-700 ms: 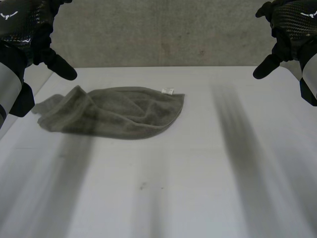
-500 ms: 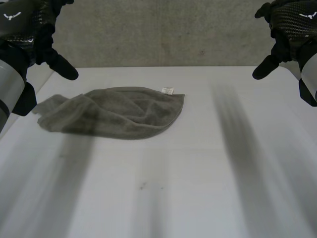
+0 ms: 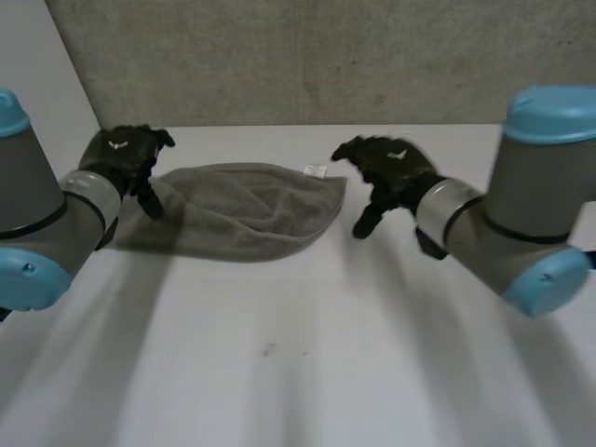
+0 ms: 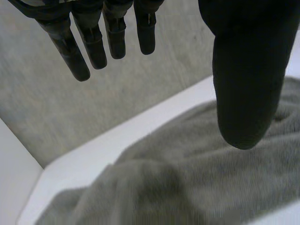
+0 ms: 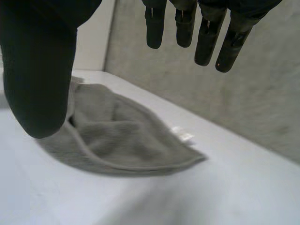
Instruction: Fold the towel.
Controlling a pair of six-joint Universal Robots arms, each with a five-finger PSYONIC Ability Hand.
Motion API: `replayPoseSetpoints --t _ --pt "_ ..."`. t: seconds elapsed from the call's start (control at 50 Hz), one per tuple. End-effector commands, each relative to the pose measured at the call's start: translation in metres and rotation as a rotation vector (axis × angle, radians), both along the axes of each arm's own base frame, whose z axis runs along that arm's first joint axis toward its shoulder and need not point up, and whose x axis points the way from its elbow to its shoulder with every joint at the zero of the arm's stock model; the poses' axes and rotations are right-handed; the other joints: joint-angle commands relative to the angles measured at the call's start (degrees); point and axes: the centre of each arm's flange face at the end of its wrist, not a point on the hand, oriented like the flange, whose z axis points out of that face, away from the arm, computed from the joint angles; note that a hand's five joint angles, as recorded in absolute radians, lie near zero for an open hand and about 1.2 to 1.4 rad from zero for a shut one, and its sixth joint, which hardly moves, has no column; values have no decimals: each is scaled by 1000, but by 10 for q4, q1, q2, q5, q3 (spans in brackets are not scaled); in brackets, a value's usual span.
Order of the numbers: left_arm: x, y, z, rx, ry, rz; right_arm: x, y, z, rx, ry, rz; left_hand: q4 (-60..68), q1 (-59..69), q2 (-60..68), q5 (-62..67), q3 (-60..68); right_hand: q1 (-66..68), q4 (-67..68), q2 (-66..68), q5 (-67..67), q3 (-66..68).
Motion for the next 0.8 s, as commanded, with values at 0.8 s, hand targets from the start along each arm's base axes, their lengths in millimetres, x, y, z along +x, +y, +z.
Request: replayPoseSetpoints --t 0.8 --pt "36 47 20 -52 21 52 68 11 -48 65 52 148 -51 -50 -51 -52 -51 672 654 660 649 655"
